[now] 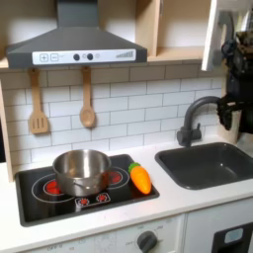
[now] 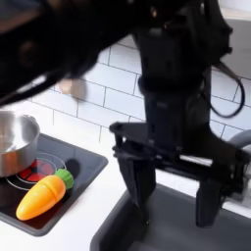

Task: Close microwave

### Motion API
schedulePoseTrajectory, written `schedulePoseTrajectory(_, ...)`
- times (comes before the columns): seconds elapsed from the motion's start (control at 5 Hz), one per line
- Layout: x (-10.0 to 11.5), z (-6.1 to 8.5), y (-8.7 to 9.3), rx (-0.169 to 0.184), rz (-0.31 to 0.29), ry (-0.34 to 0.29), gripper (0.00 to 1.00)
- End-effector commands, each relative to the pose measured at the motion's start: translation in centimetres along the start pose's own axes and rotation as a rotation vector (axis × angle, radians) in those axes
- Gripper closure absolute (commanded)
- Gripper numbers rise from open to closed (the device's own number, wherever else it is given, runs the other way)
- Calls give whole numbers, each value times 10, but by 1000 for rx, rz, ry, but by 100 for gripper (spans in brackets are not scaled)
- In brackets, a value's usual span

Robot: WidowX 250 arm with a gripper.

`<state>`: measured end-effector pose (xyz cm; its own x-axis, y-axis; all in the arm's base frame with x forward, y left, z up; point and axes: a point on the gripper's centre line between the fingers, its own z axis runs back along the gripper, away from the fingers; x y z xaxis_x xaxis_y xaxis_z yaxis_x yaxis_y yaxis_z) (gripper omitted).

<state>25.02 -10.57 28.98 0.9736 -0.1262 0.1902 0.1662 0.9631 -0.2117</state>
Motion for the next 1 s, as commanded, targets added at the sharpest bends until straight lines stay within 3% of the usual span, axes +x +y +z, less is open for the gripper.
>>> schedulePoseTrajectory(0.0, 15, 3, 11, -4, 57, -4, 0)
schedulePoseTrajectory(0.4, 29, 7, 24, -6, 118, -5, 0)
schedulePoseTrajectory(0.6, 36, 10, 30, -30, 152, 0, 0)
schedulePoseTrajectory(0.8, 44, 12, 37, -32, 178, -2, 0)
